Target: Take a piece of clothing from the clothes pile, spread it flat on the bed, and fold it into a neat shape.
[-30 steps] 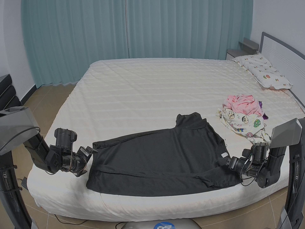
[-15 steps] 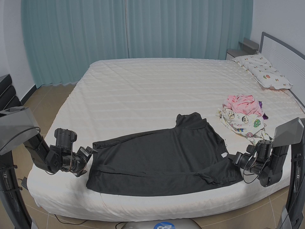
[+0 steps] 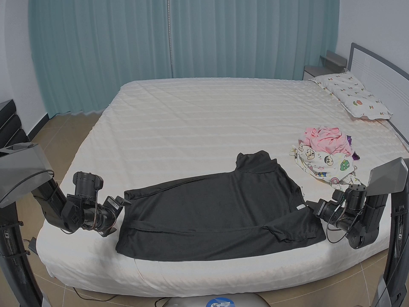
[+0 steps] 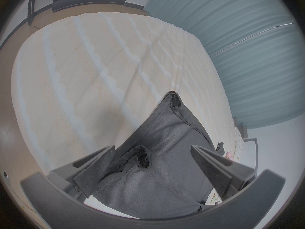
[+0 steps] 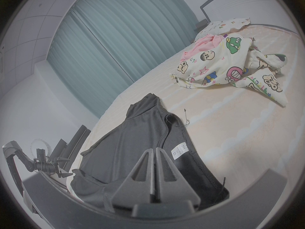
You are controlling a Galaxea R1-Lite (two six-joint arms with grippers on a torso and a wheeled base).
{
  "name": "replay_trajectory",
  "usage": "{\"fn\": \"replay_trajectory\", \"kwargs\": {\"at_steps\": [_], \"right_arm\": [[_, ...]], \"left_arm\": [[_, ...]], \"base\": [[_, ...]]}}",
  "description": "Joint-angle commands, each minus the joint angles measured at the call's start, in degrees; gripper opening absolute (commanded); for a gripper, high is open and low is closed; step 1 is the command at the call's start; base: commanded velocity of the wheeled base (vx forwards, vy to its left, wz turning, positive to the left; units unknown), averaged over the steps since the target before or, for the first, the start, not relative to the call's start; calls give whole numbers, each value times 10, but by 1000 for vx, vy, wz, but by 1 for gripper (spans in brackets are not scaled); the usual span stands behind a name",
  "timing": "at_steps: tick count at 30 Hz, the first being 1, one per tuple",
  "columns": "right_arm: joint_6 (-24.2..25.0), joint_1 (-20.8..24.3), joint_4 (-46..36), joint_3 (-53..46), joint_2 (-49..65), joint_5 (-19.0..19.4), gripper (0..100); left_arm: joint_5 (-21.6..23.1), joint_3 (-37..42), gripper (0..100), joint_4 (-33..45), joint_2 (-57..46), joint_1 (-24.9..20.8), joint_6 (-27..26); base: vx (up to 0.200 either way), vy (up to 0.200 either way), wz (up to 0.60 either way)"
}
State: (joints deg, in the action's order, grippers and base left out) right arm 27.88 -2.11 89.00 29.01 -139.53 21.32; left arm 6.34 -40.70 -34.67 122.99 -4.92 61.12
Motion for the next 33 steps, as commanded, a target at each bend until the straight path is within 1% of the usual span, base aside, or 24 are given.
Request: {"fn": "replay_trajectory", "kwargs": {"at_steps": [1,4,6,7,8,10,11,12,17,21,25,28,31,32,33], "right_arm": [[16,0,9,-2,2,0,0],[22,2,9,-7,4,-1,0],[23,2,9,-15,6,-1,0],[23,2,9,-15,6,-1,0],[24,1,9,-19,7,-1,0],[23,2,9,-22,6,-1,0],[23,2,9,-23,6,-1,0],[23,4,9,-28,7,-1,0],[24,4,9,-36,15,-1,0],[24,8,9,-34,17,0,0],[24,11,9,-32,13,0,0],[24,14,9,-33,13,-1,0],[24,14,9,-33,13,-1,0],[24,14,9,-33,13,-1,0],[24,14,9,-33,13,-1,0]], "left_arm": [[2,2,100,4,-13,-1,0],[3,1,100,5,-23,-7,-19],[5,2,100,6,-23,-11,-71],[5,2,100,6,-23,-11,-71],[11,1,100,14,-18,-11,-128],[24,-1,100,33,-12,-12,-177],[26,-1,100,36,-12,-13,-184],[31,-8,100,61,-10,-20,-209],[31,-38,100,110,-7,-51,-209],[24,-56,100,116,10,-69,-198],[6,-81,100,117,30,-76,-167],[-12,-90,100,117,43,-76,-162],[-13,-91,100,117,49,-76,-162],[-14,-91,0,117,54,-76,-162],[-16,-92,0,117,58,-76,-162]], "base": [[0,0,0],[0,0,0],[0,0,0],[0,0,0],[0,0,0],[0,0,0],[0,0,0],[0,0,0],[0,0,0],[0,0,0],[0,0,0],[0,0,0],[0,0,0],[0,0,0],[0,0,0]]}}
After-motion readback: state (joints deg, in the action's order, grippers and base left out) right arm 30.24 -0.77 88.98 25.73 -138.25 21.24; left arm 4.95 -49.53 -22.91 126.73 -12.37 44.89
